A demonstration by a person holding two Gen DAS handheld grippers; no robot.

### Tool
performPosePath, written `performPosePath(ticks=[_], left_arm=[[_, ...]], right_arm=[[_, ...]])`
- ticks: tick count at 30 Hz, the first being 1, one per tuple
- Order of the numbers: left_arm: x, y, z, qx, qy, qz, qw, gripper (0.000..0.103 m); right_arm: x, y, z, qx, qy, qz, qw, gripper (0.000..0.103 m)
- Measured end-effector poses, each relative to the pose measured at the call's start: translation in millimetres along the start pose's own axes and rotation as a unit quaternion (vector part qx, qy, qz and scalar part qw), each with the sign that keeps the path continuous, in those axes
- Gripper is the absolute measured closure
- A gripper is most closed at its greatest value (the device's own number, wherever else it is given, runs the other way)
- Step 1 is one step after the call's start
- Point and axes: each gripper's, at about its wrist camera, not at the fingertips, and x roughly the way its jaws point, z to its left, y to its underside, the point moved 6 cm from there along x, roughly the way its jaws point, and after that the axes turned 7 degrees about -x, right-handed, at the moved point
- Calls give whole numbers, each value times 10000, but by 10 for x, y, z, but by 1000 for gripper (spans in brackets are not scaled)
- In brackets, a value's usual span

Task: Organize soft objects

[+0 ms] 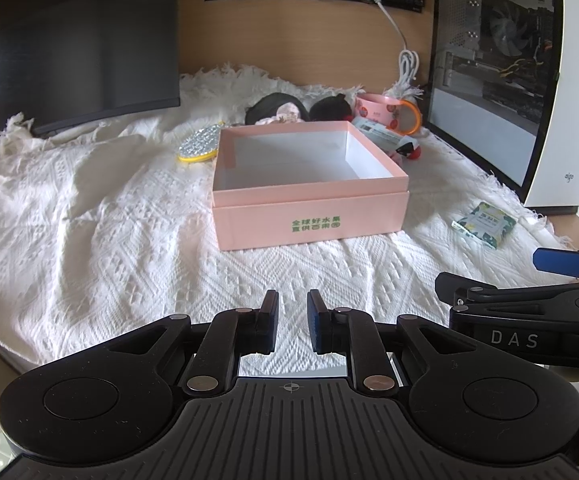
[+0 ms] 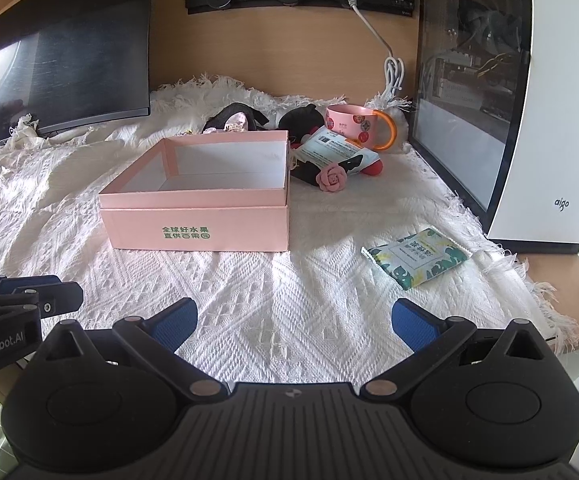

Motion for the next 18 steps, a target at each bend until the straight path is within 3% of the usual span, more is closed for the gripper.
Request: performPosePath(ticks=[18], left_arm=[[13,-4,-5,2,-9,4,10000,84]], right_arm=[[6,1,-24,34,0,23,10000,0]])
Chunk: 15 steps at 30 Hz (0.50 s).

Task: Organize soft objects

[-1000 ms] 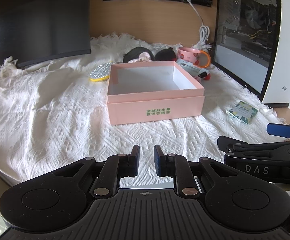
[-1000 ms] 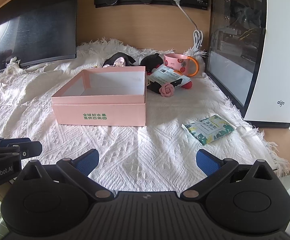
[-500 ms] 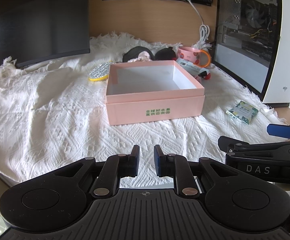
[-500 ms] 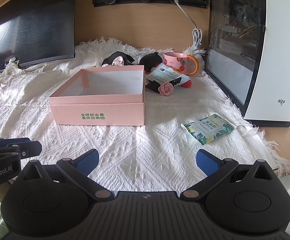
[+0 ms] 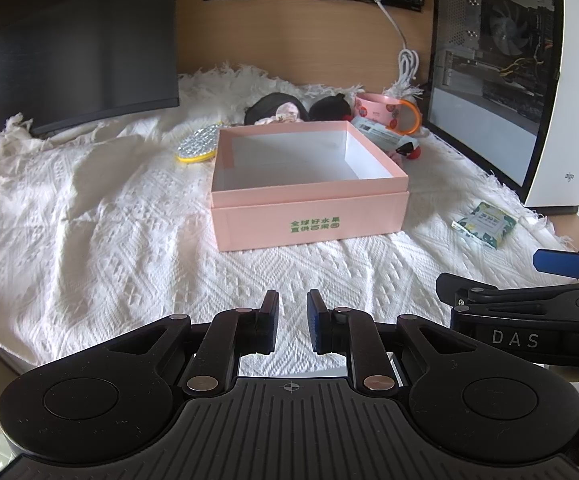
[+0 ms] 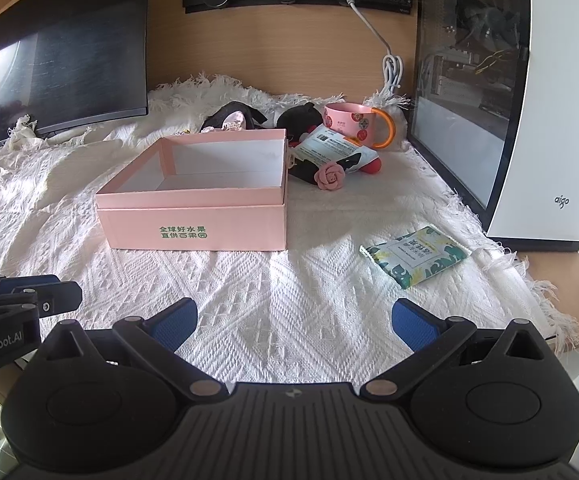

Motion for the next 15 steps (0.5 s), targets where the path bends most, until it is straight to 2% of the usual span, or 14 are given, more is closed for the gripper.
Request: performPosePath(ticks=[15], left_arm=[[0,-5,-2,3,2,3,10000,84]], right_arm=[[-6,-2,7,2,0,8,10000,0]])
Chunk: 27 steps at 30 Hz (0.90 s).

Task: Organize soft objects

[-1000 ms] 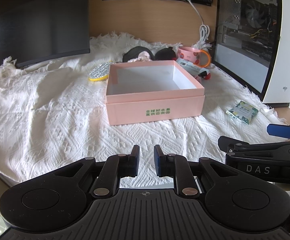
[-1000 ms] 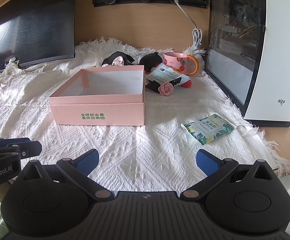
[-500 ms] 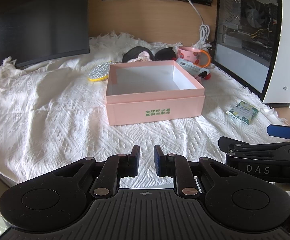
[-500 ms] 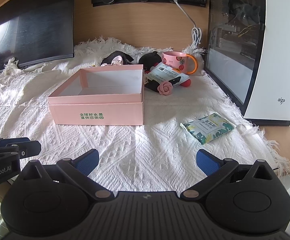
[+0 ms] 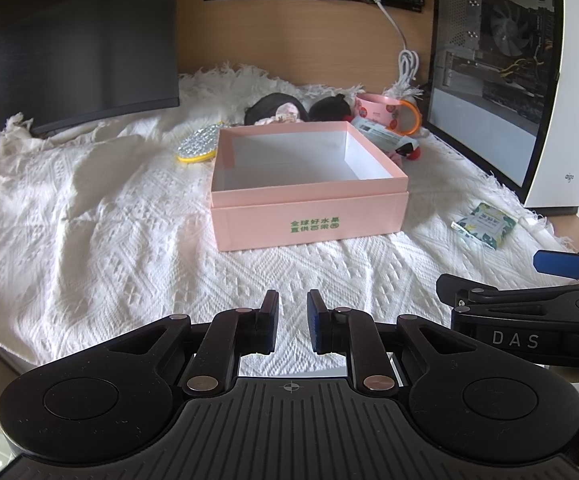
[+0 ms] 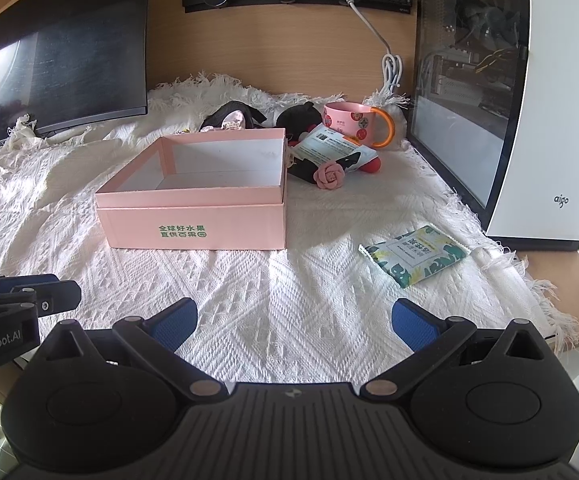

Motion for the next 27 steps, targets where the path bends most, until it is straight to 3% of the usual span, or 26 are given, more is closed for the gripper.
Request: performPosePath(ticks=[27], left_arm=[[105,-75,83,-131,15,3,9999,84]], right_arm=[[26,-55,-19,-81,78,77,9999,0]])
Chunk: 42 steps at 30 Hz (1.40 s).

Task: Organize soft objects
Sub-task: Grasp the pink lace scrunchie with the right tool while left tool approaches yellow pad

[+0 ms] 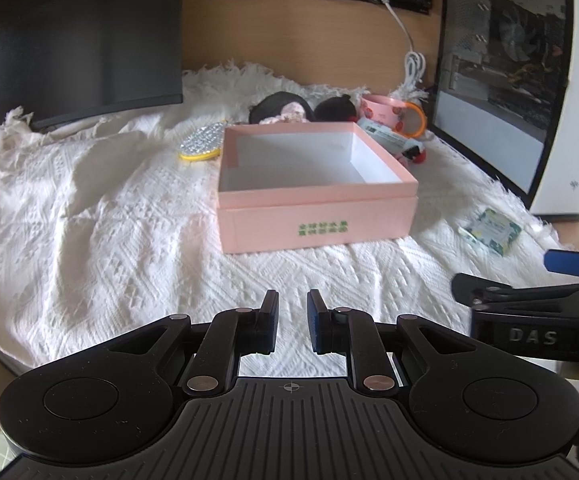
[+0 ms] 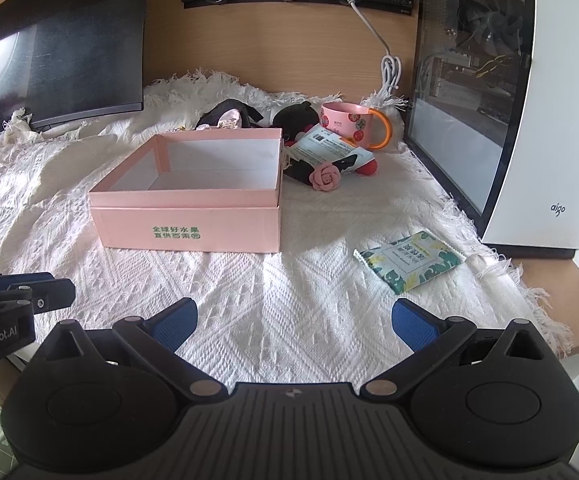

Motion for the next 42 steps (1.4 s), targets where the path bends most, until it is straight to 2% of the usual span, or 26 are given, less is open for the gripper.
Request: performPosePath(ticks=[4,7,11,13,20,22,24,28,29,31,35,37,39,42], left_arm=[[79,-171,182,-300,43,-2,9995,84],[176,-378,365,-593,233,-20,9980,84],[376,-736,627,-1015,944,112,9903,84],[476,-928,759,-1055,1278,119,9861,84],[837,-1413,1155,-833,1611,110,9834,84],[903,-1540,1233,-601,1537,-203,9861,84],[1003,-1658,1270,-461,1542,-326,9864,84],[1304,-1840,1342,-1145,1840,20,9762,84],[1377,-1865,1345,-1283,1825,83,9747,84],[1495,-1899,1320,-1355,1596,105,9778,84],[1634,-2017,1100,-929,1180,45,9886,84],[1699,-2114,919,-656,1300,184,9892,84],[1803,-2209,728,-378,1457,383,9879,84],[2036,-2334,506,-290,1504,649,9861,84]], right_arm=[[13,-129,-27,28,0,-6,10000,0],[60,-270,-64,168,-5,22,9999,0],[155,-537,-134,325,64,-16,9994,0],[229,-720,-171,351,100,-64,9993,0],[649,-1296,-230,1213,-337,100,9920,0],[746,-1376,-240,1270,-72,136,9918,0],[847,-1432,-266,1230,227,212,9919,0],[1050,-1492,-409,1513,312,447,9870,0],[1117,-1501,-451,1603,264,524,9853,0],[1261,-1522,-503,1631,196,676,9841,0],[1603,-1545,-672,1433,211,1031,9841,0],[1768,-1485,-821,1587,-6,1267,9792,0],[1916,-1402,-954,1874,-477,1377,9714,0],[2096,-1272,-1059,2171,-973,1433,9607,0]])
